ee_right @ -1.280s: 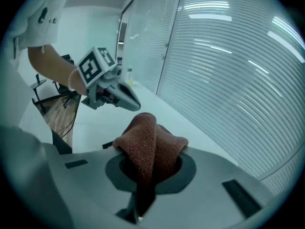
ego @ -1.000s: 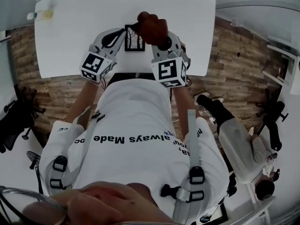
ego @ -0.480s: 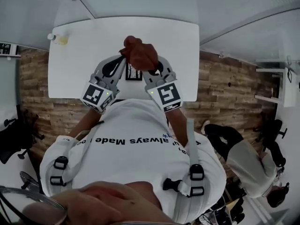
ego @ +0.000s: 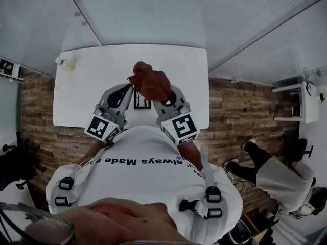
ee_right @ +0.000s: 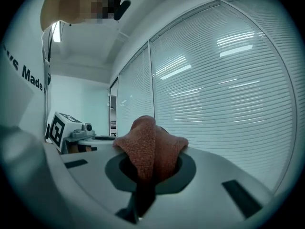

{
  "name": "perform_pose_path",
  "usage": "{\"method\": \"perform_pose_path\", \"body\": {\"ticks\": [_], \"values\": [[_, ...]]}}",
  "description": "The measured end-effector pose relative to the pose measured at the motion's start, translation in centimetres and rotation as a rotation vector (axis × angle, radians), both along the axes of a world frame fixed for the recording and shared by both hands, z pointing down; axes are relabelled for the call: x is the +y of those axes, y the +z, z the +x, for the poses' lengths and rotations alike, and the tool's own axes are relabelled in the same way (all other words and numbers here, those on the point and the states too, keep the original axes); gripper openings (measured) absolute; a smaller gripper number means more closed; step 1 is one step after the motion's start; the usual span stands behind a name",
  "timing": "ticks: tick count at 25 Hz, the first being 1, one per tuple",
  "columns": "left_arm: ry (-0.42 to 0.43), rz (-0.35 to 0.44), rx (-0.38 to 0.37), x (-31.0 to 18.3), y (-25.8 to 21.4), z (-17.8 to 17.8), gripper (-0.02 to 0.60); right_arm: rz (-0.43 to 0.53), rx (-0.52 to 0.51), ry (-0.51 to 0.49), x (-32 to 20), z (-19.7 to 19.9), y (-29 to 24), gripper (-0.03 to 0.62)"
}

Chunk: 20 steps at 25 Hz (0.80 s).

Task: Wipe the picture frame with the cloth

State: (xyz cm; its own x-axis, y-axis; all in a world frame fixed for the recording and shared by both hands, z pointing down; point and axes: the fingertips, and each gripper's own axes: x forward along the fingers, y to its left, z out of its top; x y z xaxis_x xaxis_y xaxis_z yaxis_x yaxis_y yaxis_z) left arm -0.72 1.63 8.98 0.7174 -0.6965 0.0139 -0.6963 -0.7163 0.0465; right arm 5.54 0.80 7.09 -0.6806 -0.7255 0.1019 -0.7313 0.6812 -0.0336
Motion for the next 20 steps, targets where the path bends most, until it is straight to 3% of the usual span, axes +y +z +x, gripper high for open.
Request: {"method": "perform_pose_path", "body": {"ticks": [20], "values": [[0.003,-0.024,0.046,0.5,-1.3,0.8,0.003,0.049,-0.018,0.014,0.0,0.2,-1.8,0.020]]}}
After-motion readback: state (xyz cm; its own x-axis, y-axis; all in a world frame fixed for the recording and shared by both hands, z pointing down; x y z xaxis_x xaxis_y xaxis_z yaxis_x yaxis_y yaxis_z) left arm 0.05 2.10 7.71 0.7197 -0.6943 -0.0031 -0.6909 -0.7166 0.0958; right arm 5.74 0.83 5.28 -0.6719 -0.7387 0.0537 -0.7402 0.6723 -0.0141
